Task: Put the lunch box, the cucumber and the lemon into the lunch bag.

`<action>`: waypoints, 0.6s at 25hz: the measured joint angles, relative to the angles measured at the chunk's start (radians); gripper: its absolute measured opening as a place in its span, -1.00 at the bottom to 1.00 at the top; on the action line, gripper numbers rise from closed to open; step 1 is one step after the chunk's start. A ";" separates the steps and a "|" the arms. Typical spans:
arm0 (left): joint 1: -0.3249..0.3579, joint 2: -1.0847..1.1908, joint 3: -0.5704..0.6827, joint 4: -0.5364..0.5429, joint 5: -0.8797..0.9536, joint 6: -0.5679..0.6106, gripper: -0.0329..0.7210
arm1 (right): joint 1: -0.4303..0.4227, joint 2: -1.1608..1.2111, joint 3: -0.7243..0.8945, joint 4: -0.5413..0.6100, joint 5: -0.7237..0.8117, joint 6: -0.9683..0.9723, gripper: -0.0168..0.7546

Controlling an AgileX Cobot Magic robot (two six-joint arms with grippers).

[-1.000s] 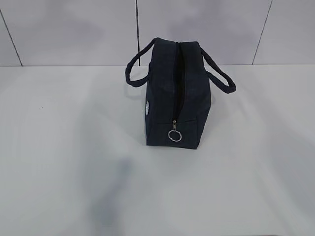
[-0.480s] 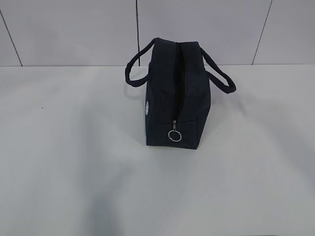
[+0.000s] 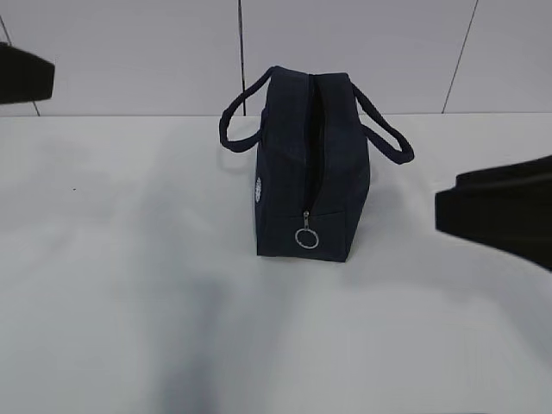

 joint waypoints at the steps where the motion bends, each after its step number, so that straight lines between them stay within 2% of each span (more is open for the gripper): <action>1: 0.000 -0.008 0.013 -0.005 -0.002 0.000 0.04 | 0.000 0.026 0.012 0.030 0.009 -0.050 -0.05; 5: -0.002 -0.024 0.032 -0.026 -0.008 0.000 0.04 | 0.000 0.149 0.019 0.092 0.016 -0.134 -0.05; 8: -0.002 -0.026 0.032 -0.028 -0.009 0.002 0.04 | 0.000 0.220 0.019 0.214 0.012 -0.158 -0.05; 10: -0.002 -0.026 0.032 -0.029 -0.009 0.002 0.04 | 0.000 0.256 0.019 0.254 0.008 -0.260 -0.05; 15: -0.002 -0.026 0.032 -0.029 -0.009 0.003 0.04 | 0.000 0.373 0.019 0.248 0.008 -0.569 0.02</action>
